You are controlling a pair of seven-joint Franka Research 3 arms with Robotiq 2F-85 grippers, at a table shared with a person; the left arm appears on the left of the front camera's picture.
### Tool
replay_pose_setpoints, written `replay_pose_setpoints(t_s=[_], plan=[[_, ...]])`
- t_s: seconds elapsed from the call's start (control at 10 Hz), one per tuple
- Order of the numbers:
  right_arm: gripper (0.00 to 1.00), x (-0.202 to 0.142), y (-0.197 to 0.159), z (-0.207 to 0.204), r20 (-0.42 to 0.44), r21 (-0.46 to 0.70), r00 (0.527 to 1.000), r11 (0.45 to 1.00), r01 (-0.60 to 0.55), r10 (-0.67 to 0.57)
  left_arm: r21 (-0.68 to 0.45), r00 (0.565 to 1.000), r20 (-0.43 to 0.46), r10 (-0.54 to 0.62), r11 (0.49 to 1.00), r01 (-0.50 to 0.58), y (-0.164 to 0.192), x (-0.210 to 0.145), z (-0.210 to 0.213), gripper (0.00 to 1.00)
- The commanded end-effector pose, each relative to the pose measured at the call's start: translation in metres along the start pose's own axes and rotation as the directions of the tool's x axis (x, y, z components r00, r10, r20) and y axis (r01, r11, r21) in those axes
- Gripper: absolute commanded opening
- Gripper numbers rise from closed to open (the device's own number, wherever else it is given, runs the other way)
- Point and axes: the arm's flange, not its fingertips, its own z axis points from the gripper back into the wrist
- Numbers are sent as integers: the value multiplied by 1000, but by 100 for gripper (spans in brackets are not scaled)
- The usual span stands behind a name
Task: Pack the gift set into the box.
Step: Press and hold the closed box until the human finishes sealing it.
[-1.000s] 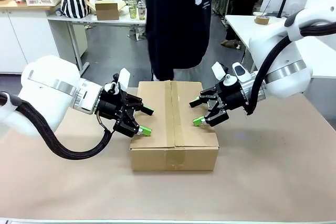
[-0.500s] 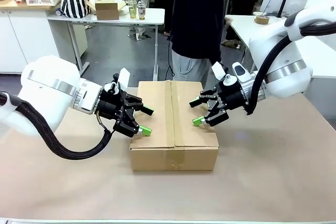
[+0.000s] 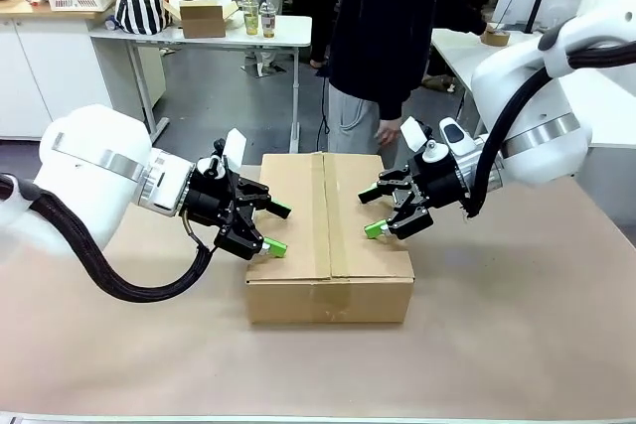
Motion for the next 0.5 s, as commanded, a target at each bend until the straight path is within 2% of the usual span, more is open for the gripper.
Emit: replay_pose_setpoints(t_s=[0.0, 0.4], plan=[[100, -2, 2, -2, -8, -3, 1000, 1000, 1, -1, -2, 1000, 4, -6, 1000, 6, -1, -1, 0, 100], [100, -2, 2, -2, -8, -3, 1000, 1000, 1, -1, -2, 1000, 4, -6, 1000, 6, -1, -1, 0, 100]])
